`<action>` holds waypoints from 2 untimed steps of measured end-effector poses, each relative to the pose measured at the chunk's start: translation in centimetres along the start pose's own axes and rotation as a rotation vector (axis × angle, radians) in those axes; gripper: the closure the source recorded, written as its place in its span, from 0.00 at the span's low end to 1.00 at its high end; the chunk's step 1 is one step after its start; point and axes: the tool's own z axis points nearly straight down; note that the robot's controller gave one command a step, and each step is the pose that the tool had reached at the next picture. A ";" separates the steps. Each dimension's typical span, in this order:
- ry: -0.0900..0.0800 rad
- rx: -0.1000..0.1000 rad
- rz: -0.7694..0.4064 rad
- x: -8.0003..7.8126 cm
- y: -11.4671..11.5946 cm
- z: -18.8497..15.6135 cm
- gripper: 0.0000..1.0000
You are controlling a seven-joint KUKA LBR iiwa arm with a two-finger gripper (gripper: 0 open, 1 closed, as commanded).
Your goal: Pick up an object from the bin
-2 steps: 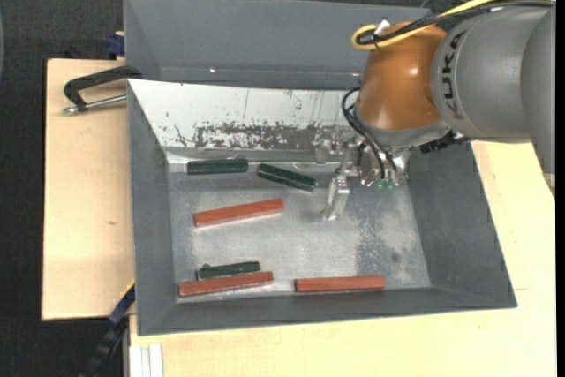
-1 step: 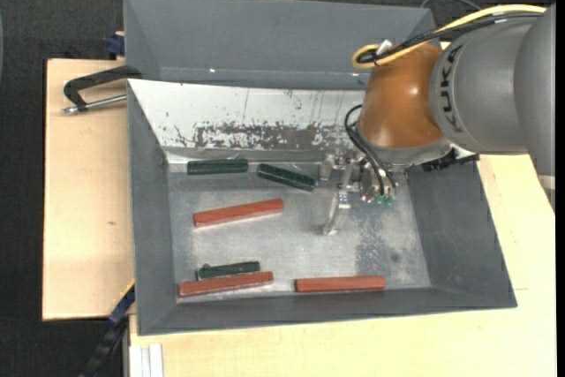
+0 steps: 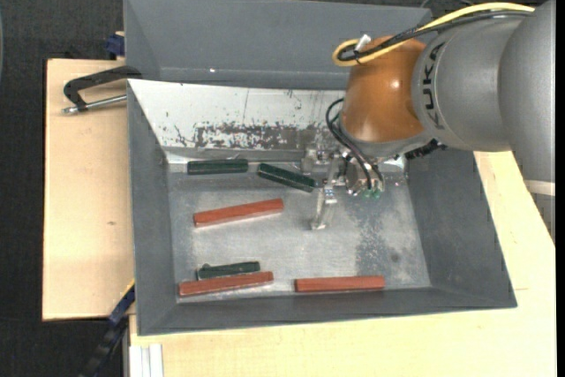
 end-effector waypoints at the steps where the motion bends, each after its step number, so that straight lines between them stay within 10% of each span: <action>1: 0.004 0.002 0.055 1.5 5.2 0.1 0.00; 2: 0.000 0.000 0.008 0.9 8.0 -0.2 1.00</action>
Offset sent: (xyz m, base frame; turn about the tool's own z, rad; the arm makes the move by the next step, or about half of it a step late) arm -0.0109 0.0784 0.0005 0.0076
